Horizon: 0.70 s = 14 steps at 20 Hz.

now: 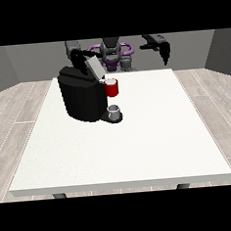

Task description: Insert the coffee pod into the coffee machine and close the lid

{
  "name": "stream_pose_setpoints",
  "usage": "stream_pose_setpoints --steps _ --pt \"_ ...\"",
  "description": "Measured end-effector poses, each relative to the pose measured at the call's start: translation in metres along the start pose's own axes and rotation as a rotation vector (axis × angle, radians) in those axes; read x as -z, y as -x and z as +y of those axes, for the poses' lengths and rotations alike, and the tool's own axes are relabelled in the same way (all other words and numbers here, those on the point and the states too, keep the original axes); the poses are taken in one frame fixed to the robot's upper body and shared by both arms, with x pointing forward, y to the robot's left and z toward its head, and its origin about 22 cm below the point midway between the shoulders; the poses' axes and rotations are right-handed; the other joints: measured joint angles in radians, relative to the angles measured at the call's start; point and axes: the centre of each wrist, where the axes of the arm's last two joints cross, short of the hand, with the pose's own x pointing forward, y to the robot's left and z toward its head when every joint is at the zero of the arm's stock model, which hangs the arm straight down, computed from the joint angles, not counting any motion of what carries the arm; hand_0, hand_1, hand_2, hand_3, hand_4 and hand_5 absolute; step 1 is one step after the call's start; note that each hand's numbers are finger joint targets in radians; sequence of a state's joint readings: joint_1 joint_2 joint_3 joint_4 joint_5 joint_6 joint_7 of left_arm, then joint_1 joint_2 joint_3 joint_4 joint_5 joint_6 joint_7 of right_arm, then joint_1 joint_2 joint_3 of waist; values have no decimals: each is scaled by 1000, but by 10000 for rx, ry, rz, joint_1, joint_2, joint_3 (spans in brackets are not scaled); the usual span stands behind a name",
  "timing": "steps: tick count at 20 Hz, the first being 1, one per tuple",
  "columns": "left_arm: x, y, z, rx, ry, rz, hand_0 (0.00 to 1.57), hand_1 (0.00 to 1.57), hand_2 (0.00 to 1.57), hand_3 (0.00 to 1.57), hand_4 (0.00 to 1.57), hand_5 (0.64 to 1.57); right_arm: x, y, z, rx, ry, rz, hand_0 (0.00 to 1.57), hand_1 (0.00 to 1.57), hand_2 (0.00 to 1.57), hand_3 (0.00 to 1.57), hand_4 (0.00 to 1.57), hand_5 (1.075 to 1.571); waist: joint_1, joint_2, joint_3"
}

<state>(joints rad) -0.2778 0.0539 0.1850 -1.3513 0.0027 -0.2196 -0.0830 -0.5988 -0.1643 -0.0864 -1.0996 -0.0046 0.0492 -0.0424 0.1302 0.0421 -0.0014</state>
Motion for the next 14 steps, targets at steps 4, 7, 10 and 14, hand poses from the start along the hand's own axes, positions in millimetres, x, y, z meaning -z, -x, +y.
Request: stream_pose_setpoints --steps 4,7,10,14 --pt "-2 -8 4 -5 44 70 0 0 0 0 0 1571 2 4 -2 -110 -70 -21 0 0 0 0 0 1571 30 -57 -22" --pt "-9 -3 3 152 21 62 0 0 0 0 0 1571 4 2 -1 -109 -165 -223 0 0 0 0 0 1571 18 24 -30" --pt "-8 -5 8 267 -60 98 0 0 0 0 0 1571 10 -3 6 -166 -326 -372 0 0 0 0 0 1571 -21 82 -18" --pt "-7 -2 12 322 -169 78 0 0 0 0 0 1571 18 -12 14 -185 -407 -439 0 0 0 0 182 1571 -126 164 0"
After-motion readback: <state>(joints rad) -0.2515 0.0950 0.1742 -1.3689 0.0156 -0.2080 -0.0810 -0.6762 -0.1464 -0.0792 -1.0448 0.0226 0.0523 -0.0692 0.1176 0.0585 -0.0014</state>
